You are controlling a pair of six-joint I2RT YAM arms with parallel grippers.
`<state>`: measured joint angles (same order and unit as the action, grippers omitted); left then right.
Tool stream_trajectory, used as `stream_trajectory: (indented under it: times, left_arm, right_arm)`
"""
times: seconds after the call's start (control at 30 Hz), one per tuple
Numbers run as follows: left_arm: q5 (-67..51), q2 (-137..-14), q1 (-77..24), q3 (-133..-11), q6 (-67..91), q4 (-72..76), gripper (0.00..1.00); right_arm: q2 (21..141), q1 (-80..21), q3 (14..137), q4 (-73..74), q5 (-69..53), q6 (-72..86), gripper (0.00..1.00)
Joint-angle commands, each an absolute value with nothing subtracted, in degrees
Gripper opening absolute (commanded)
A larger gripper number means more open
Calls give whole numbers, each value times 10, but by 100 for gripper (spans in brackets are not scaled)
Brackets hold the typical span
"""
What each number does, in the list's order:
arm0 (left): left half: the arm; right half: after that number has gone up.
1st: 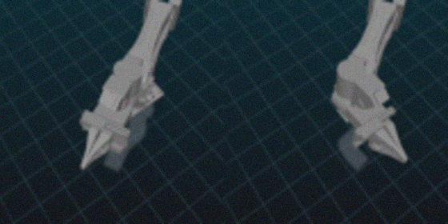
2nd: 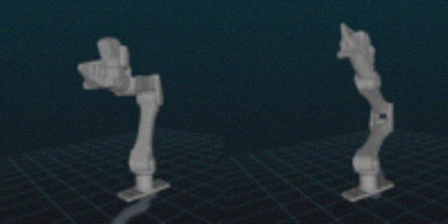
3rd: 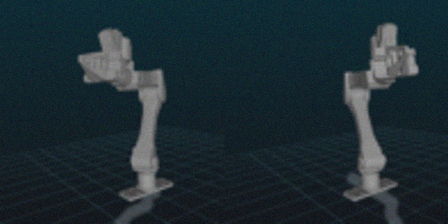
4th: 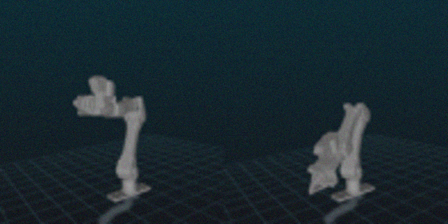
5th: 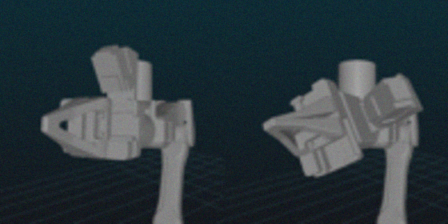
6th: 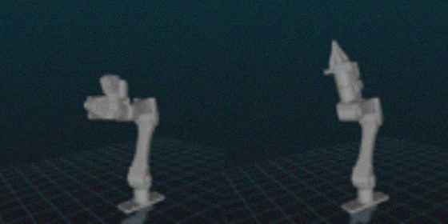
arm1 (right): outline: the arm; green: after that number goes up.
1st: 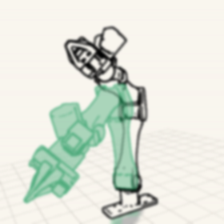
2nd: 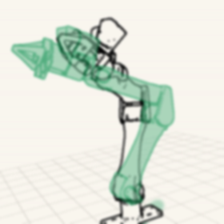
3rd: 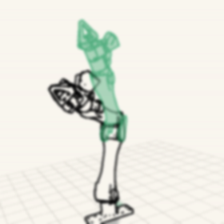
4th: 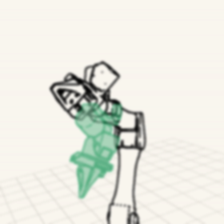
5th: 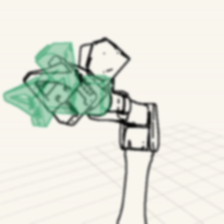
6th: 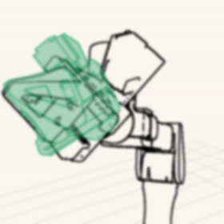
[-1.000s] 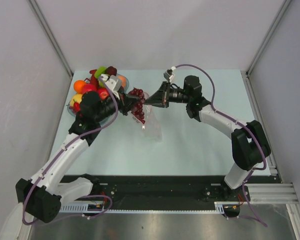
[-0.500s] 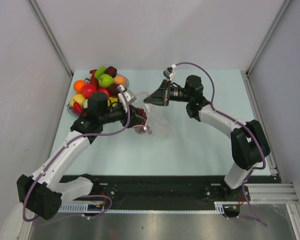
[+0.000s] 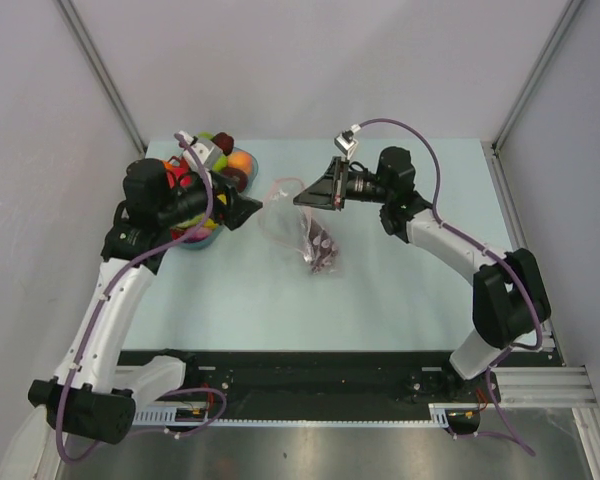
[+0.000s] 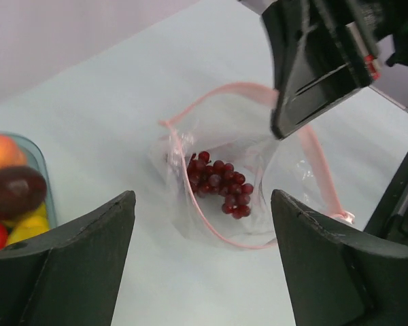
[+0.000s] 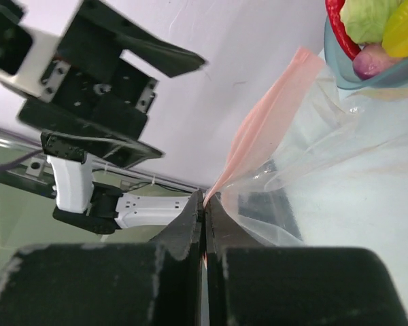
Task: Place the food in the zip-top bag and seal the zipper
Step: Place the fake fruit in the zipper food storage bag, then open the zipper of the food storage bag at the center of the board.
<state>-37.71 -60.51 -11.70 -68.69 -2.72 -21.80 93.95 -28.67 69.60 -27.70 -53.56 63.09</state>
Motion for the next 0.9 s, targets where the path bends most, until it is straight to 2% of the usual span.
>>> stream_trajectory:
  times: [0.0,0.27,0.33,0.37,0.4,0.47,0.5,0.57,0.63,0.7,0.87]
  left_arm:
    - [-352,-622,-116,-668,66,-241,86]
    - [-338,-669,-153,-650,131,-228,86]
    - [-319,-688,-173,-653,122,-244,80]
    - [-317,-696,-175,-655,113,-267,73]
    - [-313,-706,-175,-661,106,-283,53]
    - [-310,-728,-162,-686,80,-324,34]
    - [-315,-733,-154,-695,73,-334,17]
    - [-323,-737,-132,-723,56,-349,0]
    - [-323,-737,-126,-749,36,-355,0]
    - [-325,-734,-126,-758,26,-353,0]
    - [-343,-751,-126,-767,6,-366,0]
  right_arm:
    - [890,-293,703,-231,-498,563,0]
    - [876,-310,703,-134,-430,468,0]
    - [875,-311,703,-129,-427,454,0]
    - [874,-309,703,-116,-419,448,0]
    - [871,-308,704,-108,-417,440,0]
    - [859,-294,704,-64,-400,401,0]
    - [853,-287,705,-48,-393,385,0]
    - [834,-277,704,16,-369,331,0]
    - [822,-274,707,58,-347,286,1]
    - [812,-282,712,112,-317,218,13]
    - [816,-293,726,174,-272,155,13]
